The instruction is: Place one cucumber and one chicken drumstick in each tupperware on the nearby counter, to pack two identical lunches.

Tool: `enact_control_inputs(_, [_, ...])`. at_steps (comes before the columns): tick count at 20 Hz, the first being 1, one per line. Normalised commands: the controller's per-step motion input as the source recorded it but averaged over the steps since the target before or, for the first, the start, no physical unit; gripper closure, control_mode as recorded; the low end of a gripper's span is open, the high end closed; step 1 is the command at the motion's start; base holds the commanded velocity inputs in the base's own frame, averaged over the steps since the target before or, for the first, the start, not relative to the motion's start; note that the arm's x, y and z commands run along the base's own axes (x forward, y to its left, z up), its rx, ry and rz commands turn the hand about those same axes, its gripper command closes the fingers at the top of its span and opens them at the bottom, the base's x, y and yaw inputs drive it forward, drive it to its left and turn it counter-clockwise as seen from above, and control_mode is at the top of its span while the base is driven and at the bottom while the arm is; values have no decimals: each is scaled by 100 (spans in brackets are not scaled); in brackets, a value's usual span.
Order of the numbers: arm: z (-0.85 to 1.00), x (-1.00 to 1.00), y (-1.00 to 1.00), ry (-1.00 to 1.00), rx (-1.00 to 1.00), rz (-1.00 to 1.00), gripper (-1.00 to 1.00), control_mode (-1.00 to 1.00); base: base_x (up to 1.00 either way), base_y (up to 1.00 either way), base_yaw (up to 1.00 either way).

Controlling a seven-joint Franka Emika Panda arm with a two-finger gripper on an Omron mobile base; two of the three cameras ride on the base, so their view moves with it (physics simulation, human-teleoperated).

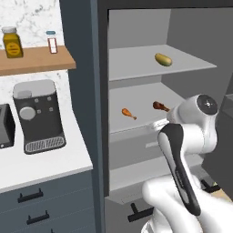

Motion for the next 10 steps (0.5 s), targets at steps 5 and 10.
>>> enact_control_inputs(5, [15,100,22,-5,0,13,-100,-100,0,0,0])
enact_control_inputs(10, [0,99,10,1,-1,3,-100,-100,0,0,0])
